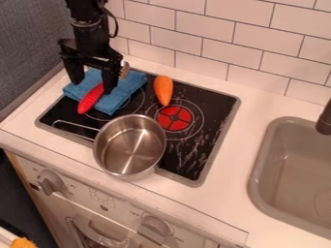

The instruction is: Move the silver pot in the top right of the burner

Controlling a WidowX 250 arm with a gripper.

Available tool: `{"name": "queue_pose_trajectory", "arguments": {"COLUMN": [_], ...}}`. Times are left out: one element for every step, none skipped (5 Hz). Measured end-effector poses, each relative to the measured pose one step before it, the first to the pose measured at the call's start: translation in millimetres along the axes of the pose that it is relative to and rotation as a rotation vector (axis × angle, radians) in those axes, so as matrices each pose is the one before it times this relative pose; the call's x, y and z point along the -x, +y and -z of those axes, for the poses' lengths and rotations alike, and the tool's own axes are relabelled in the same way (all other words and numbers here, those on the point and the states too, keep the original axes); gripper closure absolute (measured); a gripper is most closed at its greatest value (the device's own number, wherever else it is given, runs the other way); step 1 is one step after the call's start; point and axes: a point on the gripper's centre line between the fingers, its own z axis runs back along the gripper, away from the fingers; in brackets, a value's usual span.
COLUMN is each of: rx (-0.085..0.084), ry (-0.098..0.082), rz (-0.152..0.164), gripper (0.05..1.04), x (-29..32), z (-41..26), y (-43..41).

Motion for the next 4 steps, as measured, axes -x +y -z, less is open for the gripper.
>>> {"name": "queue_pose_trajectory", "arguments": {"rx": [0.0144, 0.0368, 0.0301, 0.0444], "ry": [0.0281, -0.039, -0.0912, -0.0393], "rz": [0.0008, 0.0284, 0.0696, 0.0843], "gripper": [0.082, 0.082, 0.082, 0.082], "x": [3.71, 1.85, 7.03, 15.47], "z": [9.58, -17.43, -41.02, -19.84], "y": [-2.82, -18.4, -32.74, -40.06]}}
